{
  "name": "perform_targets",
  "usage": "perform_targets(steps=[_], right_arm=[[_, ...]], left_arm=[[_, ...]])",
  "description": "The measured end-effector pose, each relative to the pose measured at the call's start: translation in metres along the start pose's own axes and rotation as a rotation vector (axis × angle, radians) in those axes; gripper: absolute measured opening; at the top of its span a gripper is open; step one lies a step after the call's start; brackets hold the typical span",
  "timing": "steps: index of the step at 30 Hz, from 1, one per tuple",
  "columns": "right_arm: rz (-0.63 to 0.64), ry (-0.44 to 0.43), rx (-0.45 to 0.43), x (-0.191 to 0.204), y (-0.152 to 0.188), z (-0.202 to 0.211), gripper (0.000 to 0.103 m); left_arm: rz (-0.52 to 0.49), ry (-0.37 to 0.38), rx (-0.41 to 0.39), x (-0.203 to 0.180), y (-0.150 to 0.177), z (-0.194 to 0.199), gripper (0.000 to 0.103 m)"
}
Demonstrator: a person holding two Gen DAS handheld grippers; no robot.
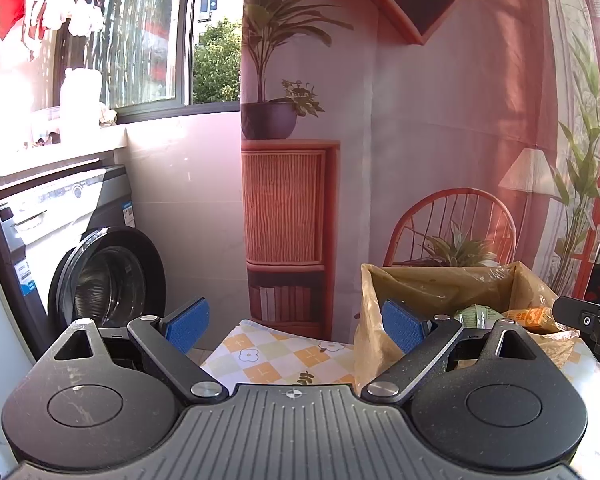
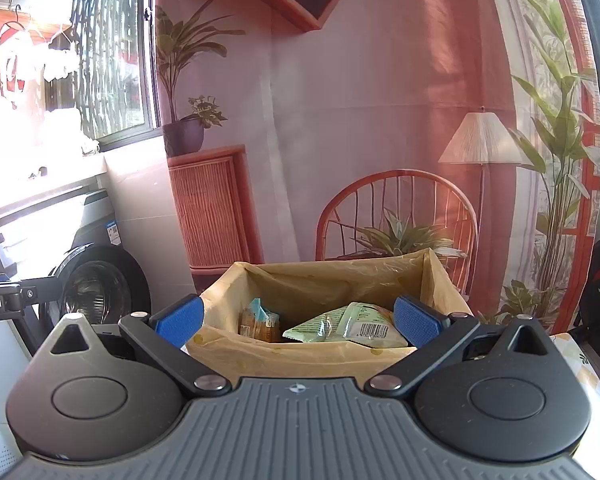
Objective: Organize snacks
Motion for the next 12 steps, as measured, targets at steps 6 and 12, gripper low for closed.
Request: perform_targets(steps=[6,12], right_arm=[[-0.001,0.002,0.002,-0.0022,0.0006,0.0,0.103],[-0.004,0.006,0.003,-0.005,0.0021,-0.0008,0.103]], left_arm=[[-0.006,-0.007,0.002,-0.0011,0.0008,0.0,0.095],[0.001,-0.004,0.006,-0.0015,0.0009,-0.0008,0.095]])
Point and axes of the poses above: each gripper's, at about its wrist camera, not at the fingertips, and z roughly against the way its jaws point, x to its left, y to its underside, the point moved 4 cm from there along -z, roughly the way its jaws point, and after that the axes turned 3 degrees about -z, right-handed, at the moved point
